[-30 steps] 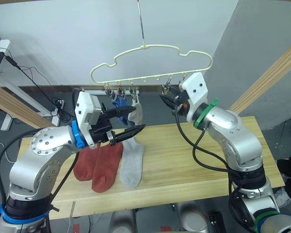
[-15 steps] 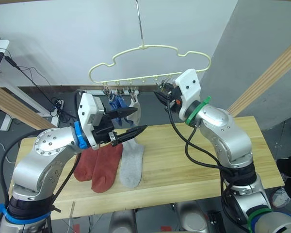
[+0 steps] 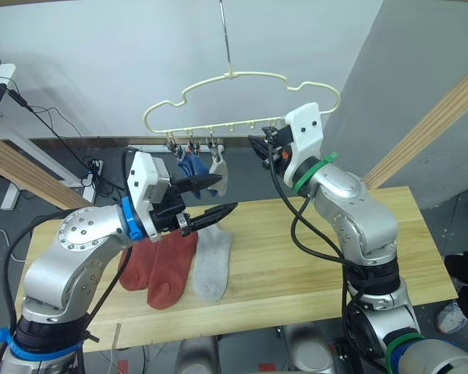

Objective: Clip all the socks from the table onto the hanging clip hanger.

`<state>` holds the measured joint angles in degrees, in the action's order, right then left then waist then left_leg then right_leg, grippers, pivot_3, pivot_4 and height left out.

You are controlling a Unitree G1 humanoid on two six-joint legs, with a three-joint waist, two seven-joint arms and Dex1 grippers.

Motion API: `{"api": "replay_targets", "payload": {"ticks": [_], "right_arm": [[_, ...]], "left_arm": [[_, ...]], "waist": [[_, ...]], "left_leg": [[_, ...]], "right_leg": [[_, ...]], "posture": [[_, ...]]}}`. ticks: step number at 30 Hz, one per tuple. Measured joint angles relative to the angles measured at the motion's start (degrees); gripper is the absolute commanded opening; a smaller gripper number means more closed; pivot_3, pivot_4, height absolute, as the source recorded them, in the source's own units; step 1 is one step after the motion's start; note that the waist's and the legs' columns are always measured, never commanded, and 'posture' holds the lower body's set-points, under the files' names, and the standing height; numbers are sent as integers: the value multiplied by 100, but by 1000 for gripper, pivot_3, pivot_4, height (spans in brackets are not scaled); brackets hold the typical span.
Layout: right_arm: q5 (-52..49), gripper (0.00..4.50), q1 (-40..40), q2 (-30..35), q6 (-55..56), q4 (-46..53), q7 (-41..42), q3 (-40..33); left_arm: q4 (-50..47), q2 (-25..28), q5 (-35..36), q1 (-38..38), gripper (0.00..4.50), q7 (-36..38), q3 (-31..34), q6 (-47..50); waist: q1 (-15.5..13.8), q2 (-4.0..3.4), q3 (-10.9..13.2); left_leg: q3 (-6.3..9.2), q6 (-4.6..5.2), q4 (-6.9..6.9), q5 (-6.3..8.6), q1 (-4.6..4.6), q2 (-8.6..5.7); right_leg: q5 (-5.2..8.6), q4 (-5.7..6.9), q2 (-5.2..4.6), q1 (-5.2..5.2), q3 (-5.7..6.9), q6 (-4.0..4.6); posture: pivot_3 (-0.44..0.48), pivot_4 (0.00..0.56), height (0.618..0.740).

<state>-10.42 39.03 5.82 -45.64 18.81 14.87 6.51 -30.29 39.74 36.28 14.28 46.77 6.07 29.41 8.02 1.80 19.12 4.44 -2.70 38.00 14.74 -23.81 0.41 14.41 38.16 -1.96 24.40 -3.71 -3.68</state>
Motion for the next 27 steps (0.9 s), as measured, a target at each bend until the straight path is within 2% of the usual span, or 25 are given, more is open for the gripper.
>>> {"api": "replay_targets", "payload": {"ticks": [15,27], "right_arm": [[-142,1672,-9,205,-133,107,205,-33],[-256,1672,37,-19,-233,126,-11,-95]], "left_arm": [[1,-17,-39,3,3084,-3,-61,0],[1,-49,-44,4,3084,-7,-88,1]], "waist": [[2,0,0],[7,0,-1]], "left_leg": [[0,0,0,0,0,1],[0,0,3,0,0,1]], "right_leg": [[0,2,1,0,1,0],[-1,5,2,1,1,1]], "posture": [[-211,292,735],[-211,292,735]]}}
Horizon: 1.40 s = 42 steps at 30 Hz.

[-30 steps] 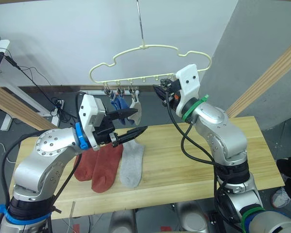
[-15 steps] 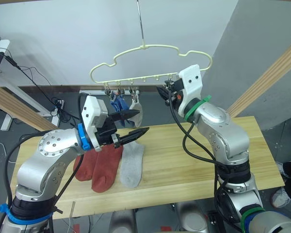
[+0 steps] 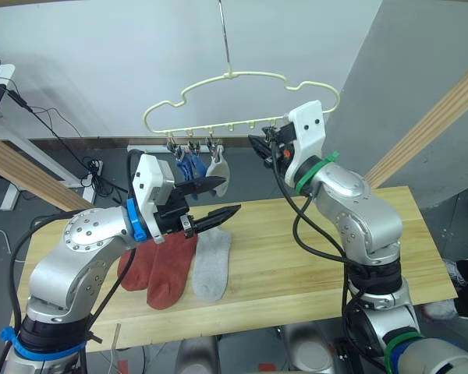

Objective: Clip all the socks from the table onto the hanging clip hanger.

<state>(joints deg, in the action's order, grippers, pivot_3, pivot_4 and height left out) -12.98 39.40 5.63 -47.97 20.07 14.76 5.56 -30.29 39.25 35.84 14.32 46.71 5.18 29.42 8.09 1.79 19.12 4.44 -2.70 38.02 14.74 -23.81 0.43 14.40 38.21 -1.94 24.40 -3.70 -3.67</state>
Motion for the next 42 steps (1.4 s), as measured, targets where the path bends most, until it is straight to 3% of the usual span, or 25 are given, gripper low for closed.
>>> {"api": "replay_targets", "payload": {"ticks": [32,35,38,42], "right_arm": [[45,1672,-1,-218,-144,150,-504,21],[45,747,-1,-219,-144,150,-510,21],[44,107,-1,-220,-140,151,-509,23],[43,24,-1,-216,-134,165,-504,23]], "left_arm": [[20,-28,-53,-9,3084,-105,-44,2],[20,-35,-52,-19,3084,-107,-43,2],[21,-83,-63,-37,3084,-135,-44,1],[22,-157,-211,-143,3084,-318,-46,-7]], "waist": [[6,-1,-2],[5,-1,-2],[6,-1,-2],[6,-1,-2]], "left_leg": [[0,0,1,0,0,0],[-1,0,2,0,0,0],[-1,0,2,0,0,0],[0,0,2,0,1,0]], "right_leg": [[0,3,0,1,0,1],[0,3,0,1,0,1],[0,3,0,1,0,1],[0,5,0,1,-1,1]], "posture": [[-215,287,735],[-215,287,735],[-215,290,735],[-215,290,735]]}}
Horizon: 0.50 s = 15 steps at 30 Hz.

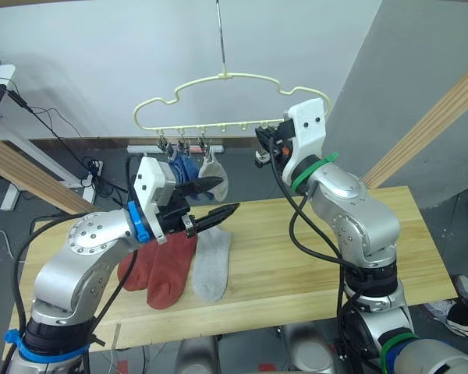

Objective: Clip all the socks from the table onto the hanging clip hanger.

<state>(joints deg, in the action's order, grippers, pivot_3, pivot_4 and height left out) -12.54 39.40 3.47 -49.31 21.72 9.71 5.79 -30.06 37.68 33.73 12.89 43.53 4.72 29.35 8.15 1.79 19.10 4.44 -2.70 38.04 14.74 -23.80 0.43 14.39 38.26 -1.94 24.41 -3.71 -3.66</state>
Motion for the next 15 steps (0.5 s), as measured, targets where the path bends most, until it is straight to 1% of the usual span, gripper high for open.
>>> {"api": "replay_targets", "payload": {"ticks": [4,6,7,10,11,13,15], "right_arm": [[0,24,0,3,0,0,6,0],[0,0,0,4,0,0,9,1],[-1,0,0,2,1,0,14,3],[-2,0,3,12,12,1,28,-1],[-2,0,3,21,17,1,33,-2],[-3,0,5,27,18,0,42,-3],[-6,0,5,27,16,-3,52,3]], "left_arm": [[-2,-155,-138,-107,3084,-222,-6,-8],[-14,-180,-196,-180,3442,-326,-29,-4],[-72,-305,-300,-336,3630,-550,-25,16],[-110,-733,-645,-1005,4481,-1249,-99,113],[-102,-928,-801,-1282,4481,-1496,-148,127],[-66,-1151,-1084,-1697,4481,-1760,-394,64],[17,-1346,-1282,-1908,4481,-1928,-596,0]], "waist": [[0,0,0],[-1,0,0],[0,-2,-2],[23,0,-5],[21,0,-5],[14,0,-5],[-5,1,-5]], "left_leg": [[0,0,2,0,0,0],[0,0,2,0,0,0],[0,0,2,0,4,0],[-1,0,2,0,3,0],[-1,0,2,0,1,0],[-2,1,3,0,1,0],[-7,4,6,-6,1,-2]], "right_leg": [[0,5,0,1,0,0],[0,10,0,3,-1,0],[0,15,-1,4,-7,0],[0,29,-2,21,-21,0],[0,37,-3,29,-25,0],[1,51,-2,36,-25,0],[-1,62,-1,40,-25,4]], "posture": [[-213,293,735],[-213,293,735],[-213,293,735],[-209,298,735],[-206,300,735],[-206,300,735],[-208,302,735]]}}
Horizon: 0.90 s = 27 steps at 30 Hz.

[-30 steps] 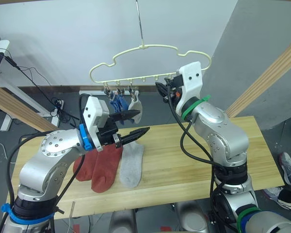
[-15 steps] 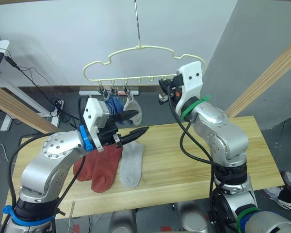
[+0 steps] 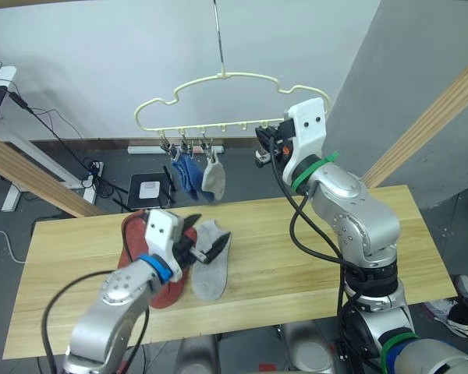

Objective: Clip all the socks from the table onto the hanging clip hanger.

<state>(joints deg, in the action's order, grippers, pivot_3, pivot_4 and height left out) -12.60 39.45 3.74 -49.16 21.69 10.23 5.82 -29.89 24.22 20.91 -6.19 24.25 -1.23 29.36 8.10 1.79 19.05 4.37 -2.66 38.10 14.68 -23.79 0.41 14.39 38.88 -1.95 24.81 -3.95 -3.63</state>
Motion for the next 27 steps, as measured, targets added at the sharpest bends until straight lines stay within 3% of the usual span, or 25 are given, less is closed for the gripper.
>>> {"api": "replay_targets", "payload": {"ticks": [10,16,27], "right_arm": [[-8,0,2,19,-10,-4,101,25],[-12,0,5,3,-23,-4,107,57],[-25,0,4,-18,-31,-4,109,60]], "left_arm": [[1874,-525,-1087,102,4481,-613,-425,-575],[2325,-866,-1290,478,4481,-626,-579,-707],[2372,-967,-1655,391,4481,-648,-686,-955]], "waist": [[15,2,-5],[20,1,-8],[34,2,-9]], "left_leg": [[-12,12,-1,-28,-1,19],[-13,11,-2,-28,-3,20],[-12,11,-3,-28,-3,21]], "right_leg": [[-20,13,31,17,1,32],[-20,13,33,18,-1,32],[-20,13,33,18,-2,32]], "posture": [[-225,305,735],[-237,306,735],[-244,300,735]]}}
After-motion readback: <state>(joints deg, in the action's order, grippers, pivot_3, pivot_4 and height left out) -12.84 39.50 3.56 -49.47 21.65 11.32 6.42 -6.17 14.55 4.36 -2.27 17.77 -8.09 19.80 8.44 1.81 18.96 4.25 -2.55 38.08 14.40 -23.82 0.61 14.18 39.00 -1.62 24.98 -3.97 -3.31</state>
